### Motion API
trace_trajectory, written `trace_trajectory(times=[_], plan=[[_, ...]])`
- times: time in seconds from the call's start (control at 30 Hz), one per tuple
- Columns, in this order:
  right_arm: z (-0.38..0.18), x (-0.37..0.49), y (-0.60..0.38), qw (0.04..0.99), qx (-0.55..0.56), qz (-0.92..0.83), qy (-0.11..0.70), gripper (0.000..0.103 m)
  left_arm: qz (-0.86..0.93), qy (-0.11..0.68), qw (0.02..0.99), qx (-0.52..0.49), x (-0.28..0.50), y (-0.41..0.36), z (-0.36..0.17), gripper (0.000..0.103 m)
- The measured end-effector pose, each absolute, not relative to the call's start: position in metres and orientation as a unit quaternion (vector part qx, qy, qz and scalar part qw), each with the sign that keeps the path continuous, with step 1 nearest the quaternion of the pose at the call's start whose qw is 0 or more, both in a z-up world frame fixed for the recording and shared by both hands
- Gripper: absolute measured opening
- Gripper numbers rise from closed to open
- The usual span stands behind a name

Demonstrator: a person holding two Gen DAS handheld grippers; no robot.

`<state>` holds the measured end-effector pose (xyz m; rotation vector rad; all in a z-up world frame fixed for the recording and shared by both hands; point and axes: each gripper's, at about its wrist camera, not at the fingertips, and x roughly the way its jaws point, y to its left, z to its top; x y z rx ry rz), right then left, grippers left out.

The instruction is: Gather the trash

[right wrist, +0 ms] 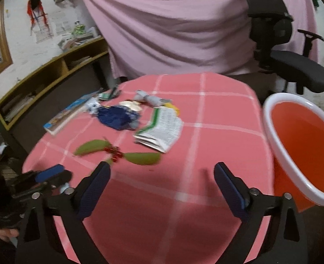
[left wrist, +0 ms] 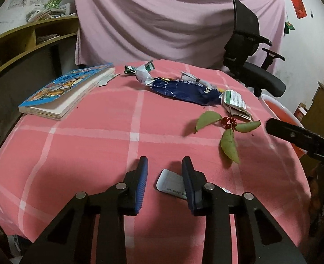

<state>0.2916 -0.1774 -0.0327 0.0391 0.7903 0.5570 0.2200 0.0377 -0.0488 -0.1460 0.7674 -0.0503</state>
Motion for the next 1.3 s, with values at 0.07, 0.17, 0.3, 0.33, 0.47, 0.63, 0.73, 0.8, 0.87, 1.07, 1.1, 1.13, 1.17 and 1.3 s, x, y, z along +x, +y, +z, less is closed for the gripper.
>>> trace_trajectory(times=[0.07,0.17,0.3,0.33,0.47,0.63,0.73,0.8,0.87,1.07,1.1,1.13,1.17,1.3], plan=[[-0.033,0.294,-0.162,0.881,-0.001,0.278,0.383,0.084,-0.029,0.374,0.924,-0.077,0.217,0.041,-0.047,0.028],[-0.035,0.298,-0.142,0.873,-0.024,0.294,0.389,0.069,-0.034,0.373,0.923,-0.088,0.212,0.049,-0.046,0.028],[-0.038,0.305,-0.127,0.864,-0.035,0.308,0.396,0.057,-0.051,0.371,0.922,-0.104,0.202,0.059,-0.043,0.028],[-0.039,0.306,-0.124,0.863,-0.038,0.31,0.398,0.057,-0.053,0.37,0.922,-0.105,0.201,0.06,-0.042,0.028],[-0.043,0.304,-0.111,0.855,-0.065,0.319,0.403,0.057,-0.066,0.369,0.92,-0.114,0.192,0.06,-0.039,0.035],[-0.046,0.309,-0.114,0.853,-0.058,0.309,0.417,0.029,-0.097,0.365,0.919,-0.109,0.183,0.051,-0.037,0.054],[-0.046,0.31,-0.123,0.855,-0.037,0.306,0.417,0.014,-0.106,0.365,0.921,-0.088,0.184,0.039,-0.039,0.062],[-0.045,0.311,-0.128,0.855,-0.026,0.306,0.417,0.012,-0.111,0.363,0.922,-0.076,0.184,0.032,-0.04,0.07],[-0.045,0.31,-0.131,0.857,-0.021,0.304,0.417,0.011,-0.112,0.362,0.923,-0.066,0.187,0.025,-0.042,0.073],[-0.045,0.31,-0.139,0.859,-0.004,0.299,0.415,0.011,-0.095,0.366,0.926,0.003,0.2,0.0,-0.051,0.074],[-0.045,0.31,-0.139,0.86,-0.002,0.298,0.415,0.011,-0.09,0.365,0.926,0.012,0.202,-0.003,-0.053,0.074],[-0.045,0.311,-0.14,0.86,0.001,0.297,0.415,0.011,-0.085,0.365,0.927,0.015,0.204,-0.003,-0.055,0.074],[-0.045,0.311,-0.141,0.86,0.003,0.297,0.416,0.011,-0.081,0.365,0.927,0.014,0.206,-0.004,-0.056,0.074],[-0.045,0.313,-0.145,0.859,0.011,0.297,0.417,0.012,-0.061,0.364,0.929,0.016,0.213,-0.001,-0.06,0.064]])
